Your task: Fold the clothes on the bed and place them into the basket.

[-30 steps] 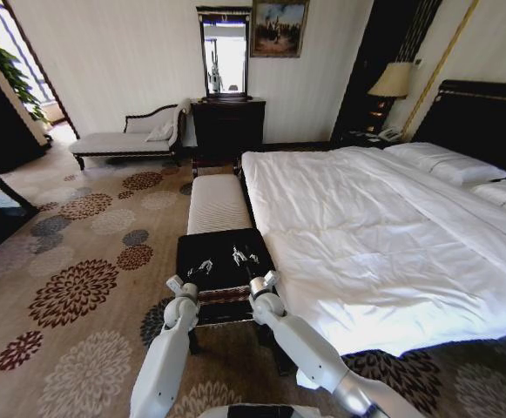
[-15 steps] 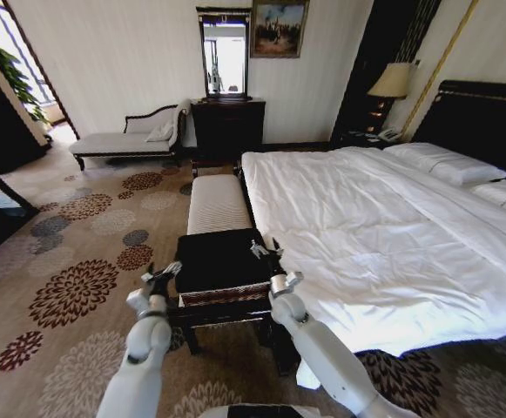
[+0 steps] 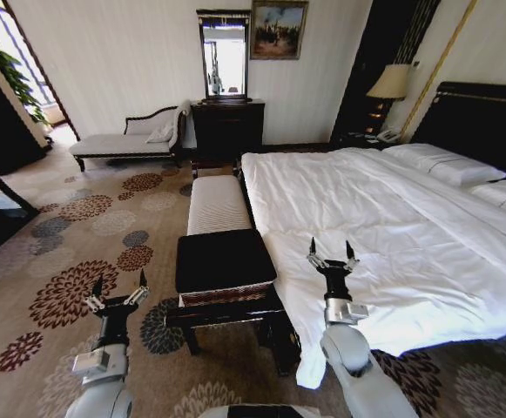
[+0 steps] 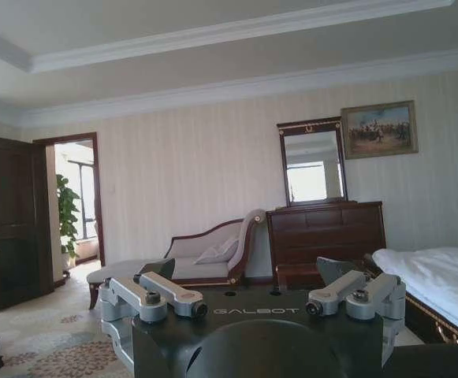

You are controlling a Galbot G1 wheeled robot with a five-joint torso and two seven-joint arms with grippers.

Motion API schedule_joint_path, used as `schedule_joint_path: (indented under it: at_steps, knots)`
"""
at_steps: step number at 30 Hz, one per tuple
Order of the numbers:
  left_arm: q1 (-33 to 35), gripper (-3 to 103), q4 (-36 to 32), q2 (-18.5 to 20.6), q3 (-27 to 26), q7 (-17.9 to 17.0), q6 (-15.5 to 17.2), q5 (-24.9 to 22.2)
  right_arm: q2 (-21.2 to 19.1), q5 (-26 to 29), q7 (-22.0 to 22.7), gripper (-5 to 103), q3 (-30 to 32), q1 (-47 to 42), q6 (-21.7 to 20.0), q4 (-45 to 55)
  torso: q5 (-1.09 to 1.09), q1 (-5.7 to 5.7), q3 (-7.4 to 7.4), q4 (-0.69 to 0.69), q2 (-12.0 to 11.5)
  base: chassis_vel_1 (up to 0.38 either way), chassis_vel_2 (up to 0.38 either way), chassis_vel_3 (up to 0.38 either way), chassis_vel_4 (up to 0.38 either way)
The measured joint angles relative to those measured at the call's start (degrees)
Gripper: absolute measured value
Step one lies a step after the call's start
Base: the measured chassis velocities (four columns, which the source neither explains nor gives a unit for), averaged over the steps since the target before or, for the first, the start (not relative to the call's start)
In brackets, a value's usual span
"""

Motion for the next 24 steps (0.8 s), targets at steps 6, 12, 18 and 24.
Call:
schedule_joint_path:
  at_steps: [6,12,18,24]
  knots:
    - [-0.06,100,-0.04,-0.06,0.13,0.26,0.00,-0.09,0.18,0.02,-0.09,100,0.37,-0.35,-0.08,0.37,0.02,0.02,0.02,0.01,-0.01,0.000,0.000,0.000,0.000]
    - [-0.30,100,0.17,-0.06,0.17,0.27,0.15,-0.31,0.19,0.24,-0.18,100,0.18,-0.18,-0.09,0.18,0.01,0.02,0.01,0.00,-0.01,0.000,0.000,0.000,0.000]
    - [-0.45,100,0.35,-0.04,0.20,0.27,0.26,-0.45,0.18,0.46,-0.24,100,0.02,-0.02,-0.09,-0.06,0.01,0.03,0.02,0.00,-0.02,0.000,0.000,0.000,0.000]
    - [-0.53,100,0.44,-0.02,0.23,0.27,0.34,-0.51,0.17,0.53,-0.28,100,-0.05,0.06,-0.09,-0.18,0.01,0.03,0.01,0.00,-0.02,0.000,0.000,0.000,0.000]
